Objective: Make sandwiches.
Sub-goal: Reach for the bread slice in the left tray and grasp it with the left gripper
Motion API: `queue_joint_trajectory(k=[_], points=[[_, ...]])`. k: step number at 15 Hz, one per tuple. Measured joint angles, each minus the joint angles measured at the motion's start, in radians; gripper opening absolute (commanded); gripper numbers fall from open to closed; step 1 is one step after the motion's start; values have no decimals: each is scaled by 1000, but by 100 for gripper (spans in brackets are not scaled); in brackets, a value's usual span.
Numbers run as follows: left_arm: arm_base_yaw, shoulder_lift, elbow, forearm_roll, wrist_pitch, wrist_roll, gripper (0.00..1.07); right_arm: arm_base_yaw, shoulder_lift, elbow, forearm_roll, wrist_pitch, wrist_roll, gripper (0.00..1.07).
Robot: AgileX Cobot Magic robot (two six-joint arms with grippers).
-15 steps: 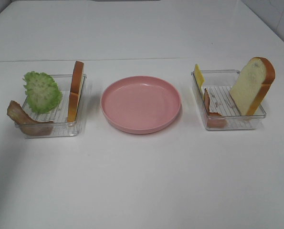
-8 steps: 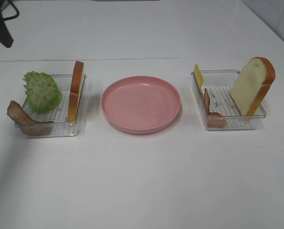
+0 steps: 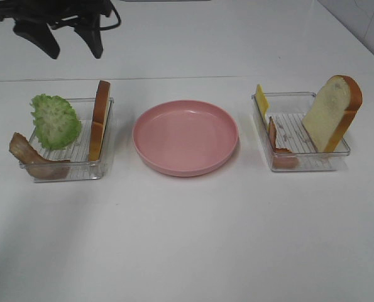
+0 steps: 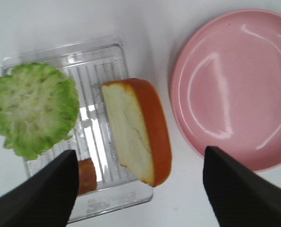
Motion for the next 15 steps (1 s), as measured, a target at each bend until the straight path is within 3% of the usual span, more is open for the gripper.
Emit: queue_joint_trajectory(k=[2,7,15], points=[[-70,62,-5,56,2,-44,70,0,0,0,0,0,0,74],[-100,109,-5,123,5,-101,70,0,0,0,0,0,0,74],[-100,207,-17,140,-1,-109,69,0,0,0,0,0,0,74]])
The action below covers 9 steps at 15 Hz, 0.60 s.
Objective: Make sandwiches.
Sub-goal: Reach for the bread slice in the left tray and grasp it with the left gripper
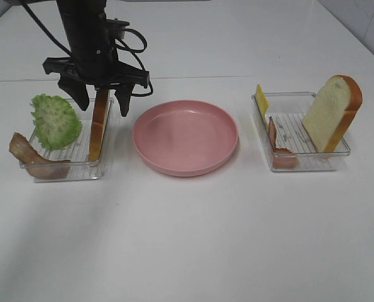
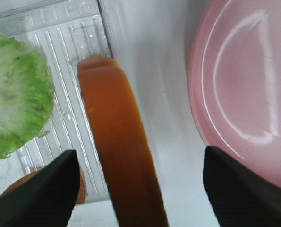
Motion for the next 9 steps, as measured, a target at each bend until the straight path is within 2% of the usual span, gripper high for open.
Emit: queue_joint_trajectory(k=[1,2,3,7,9], points=[[0,6,-3,4,-2,0,64,0,0,0,0,0,0,74],[0,17,-4,6,-2,0,53,0,0,0,0,0,0,74],[0,17,-4,6,-2,0,46,0,0,0,0,0,0,74],[0,17,-8,58,6,0,0,0,0,0,0,0,0,74],[0,17,-13,58,12,0,0,0,0,0,0,0,0,74]])
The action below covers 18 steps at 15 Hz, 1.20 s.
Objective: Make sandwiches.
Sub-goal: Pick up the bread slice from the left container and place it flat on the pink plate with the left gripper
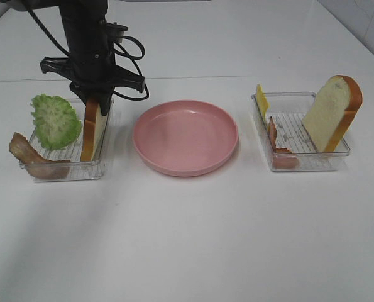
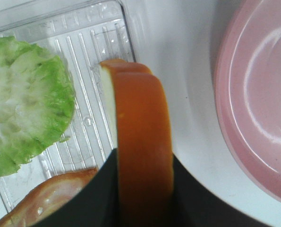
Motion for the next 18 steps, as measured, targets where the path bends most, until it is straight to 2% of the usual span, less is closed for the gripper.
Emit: queue_joint_trajectory(k=[3,6,8,13,15,18], points=[[0,-27,-39,2,6,0,0,0,0,0,0,0,0,74],[3,-126,-84,-10,5,0,0,0,0,0,0,0,0,74],[25,-179,-101,-80,5,14,0,0,0,0,0,0,0,74],[154,-150,-102,-465,5,208,0,0,0,0,0,0,0,74],[160,-92,-102,-584,1,269,0,0,0,0,0,0,0,74],[160,54,-102,-836,-14,354,0,0,0,0,0,0,0,74]])
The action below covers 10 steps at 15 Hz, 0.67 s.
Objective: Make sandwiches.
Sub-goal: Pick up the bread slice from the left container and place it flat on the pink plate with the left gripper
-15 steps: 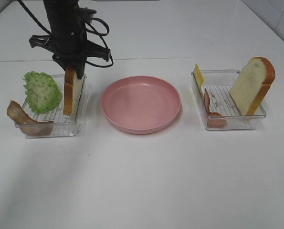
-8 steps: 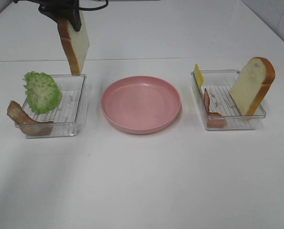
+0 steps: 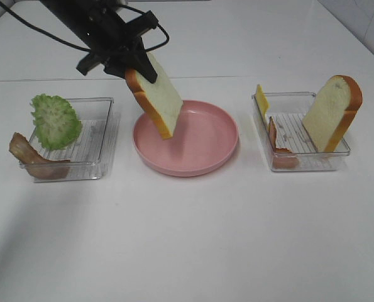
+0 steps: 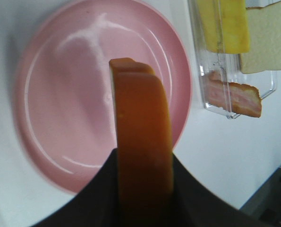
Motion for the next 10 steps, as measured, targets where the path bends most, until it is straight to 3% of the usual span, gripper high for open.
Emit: queue_joint_trajectory(k=[5,10], points=[[-3,123,0,-233,-63,113,0,0,0,0,0,0,0,74],[-16,195,0,-304,-104,136,0,0,0,0,0,0,0,74]])
